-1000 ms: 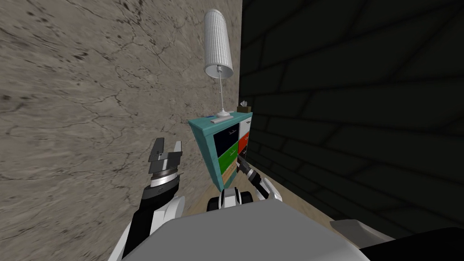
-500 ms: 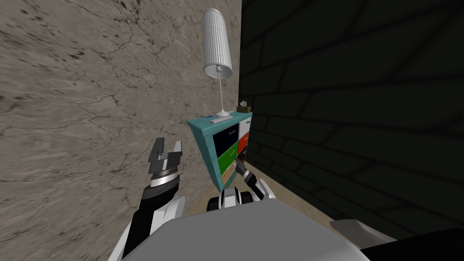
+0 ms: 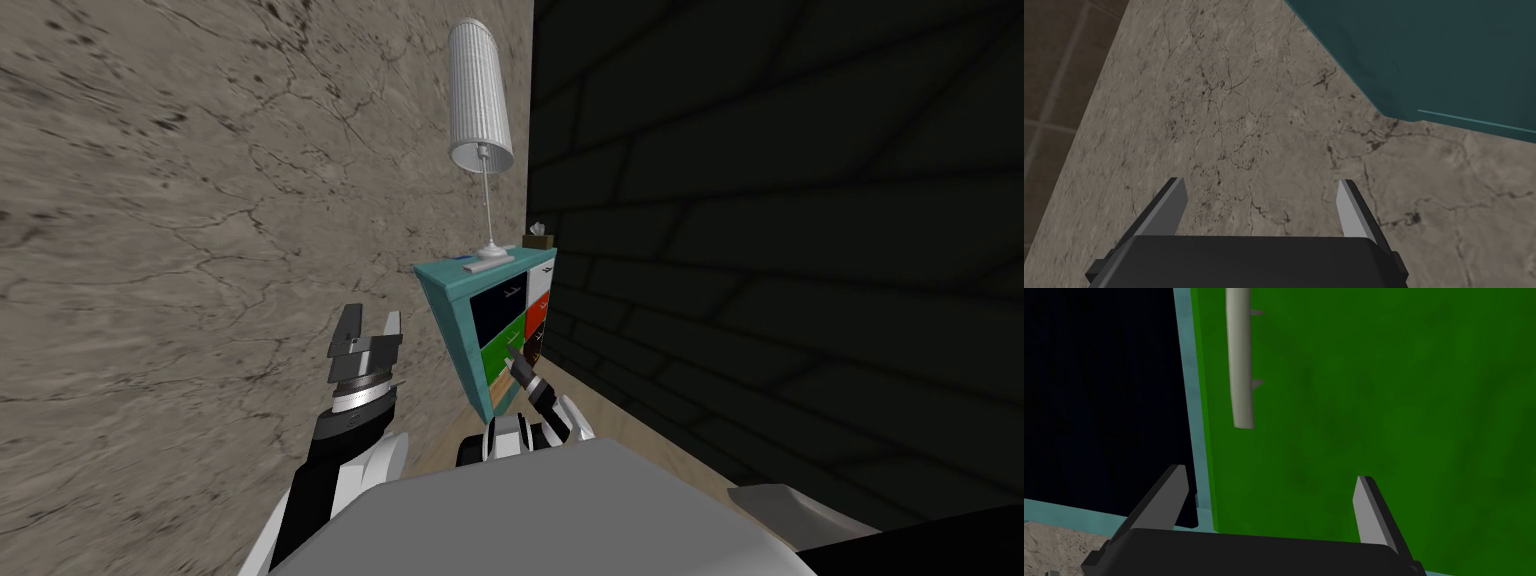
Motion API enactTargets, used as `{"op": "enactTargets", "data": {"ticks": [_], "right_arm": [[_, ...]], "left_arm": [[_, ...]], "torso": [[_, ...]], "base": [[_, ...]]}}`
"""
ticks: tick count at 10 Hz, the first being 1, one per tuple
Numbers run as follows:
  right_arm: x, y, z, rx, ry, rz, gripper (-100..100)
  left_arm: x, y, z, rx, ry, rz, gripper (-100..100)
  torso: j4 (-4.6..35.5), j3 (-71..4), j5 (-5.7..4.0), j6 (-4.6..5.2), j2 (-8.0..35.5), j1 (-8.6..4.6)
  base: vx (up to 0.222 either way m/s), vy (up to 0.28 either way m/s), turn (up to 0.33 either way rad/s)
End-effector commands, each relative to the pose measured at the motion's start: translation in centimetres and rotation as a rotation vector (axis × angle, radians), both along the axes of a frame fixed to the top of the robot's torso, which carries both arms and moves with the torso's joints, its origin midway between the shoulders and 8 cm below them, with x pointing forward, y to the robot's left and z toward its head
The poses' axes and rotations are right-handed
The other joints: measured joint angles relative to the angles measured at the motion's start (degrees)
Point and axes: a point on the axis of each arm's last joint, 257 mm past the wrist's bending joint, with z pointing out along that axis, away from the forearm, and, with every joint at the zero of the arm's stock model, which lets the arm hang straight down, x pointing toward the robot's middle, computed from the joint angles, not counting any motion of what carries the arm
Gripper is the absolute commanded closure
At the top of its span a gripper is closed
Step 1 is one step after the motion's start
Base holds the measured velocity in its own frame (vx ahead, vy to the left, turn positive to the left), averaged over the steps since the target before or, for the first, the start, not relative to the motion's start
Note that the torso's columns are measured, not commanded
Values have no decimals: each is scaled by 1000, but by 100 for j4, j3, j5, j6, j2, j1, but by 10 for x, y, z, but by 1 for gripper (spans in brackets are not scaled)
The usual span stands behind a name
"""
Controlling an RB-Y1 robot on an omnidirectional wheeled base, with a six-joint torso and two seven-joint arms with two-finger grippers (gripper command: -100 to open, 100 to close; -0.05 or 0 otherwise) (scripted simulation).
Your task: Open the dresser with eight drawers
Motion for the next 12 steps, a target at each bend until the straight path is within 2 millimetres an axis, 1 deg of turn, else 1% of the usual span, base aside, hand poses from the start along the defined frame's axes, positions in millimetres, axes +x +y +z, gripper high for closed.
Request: {"op": "enactTargets", "data": {"ticks": [1,2,3,5,7,9,10,11,12], "right_arm": [[12,2,9,0,0,-7,-100],[10,1,8,-1,-2,-4,-100],[1,0,1,0,0,-1,100],[9,-1,6,0,0,-1,100],[12,-2,9,0,0,0,100],[16,-3,13,-1,-1,2,100],[14,-2,12,-1,-1,2,100],[13,-16,3,-46,2,6,-100],[13,-24,-2,-75,3,9,-100]], "left_arm": [[0,0,0,0,0,0,0],[0,0,0,0,0,0,0],[0,0,0,0,0,0,0],[0,0,0,0,0,0,0],[0,0,0,0,0,0,0],[0,0,0,0,0,0,0],[0,0,0,0,0,0,0],[0,0,0,0,0,0,0],[0,0,0,0,0,0,0]], "torso": [[0,0,1,-1,-1,3],[0,-1,1,-1,-1,3],[0,0,0,0,0,2],[0,0,0,-1,0,2],[10,21,-7,0,34,-23],[2,4,-2,-1,7,-3],[2,4,1,-1,7,6],[-5,-12,7,-2,-24,29],[-11,-24,9,-1,-39,31]], "base": [[0,0,0],[0,0,0],[0,0,0],[-40,-35,-10],[-138,-123,-11],[-161,-131,-16],[-84,-61,-1],[-16,-11,5],[6,7,5]]}}
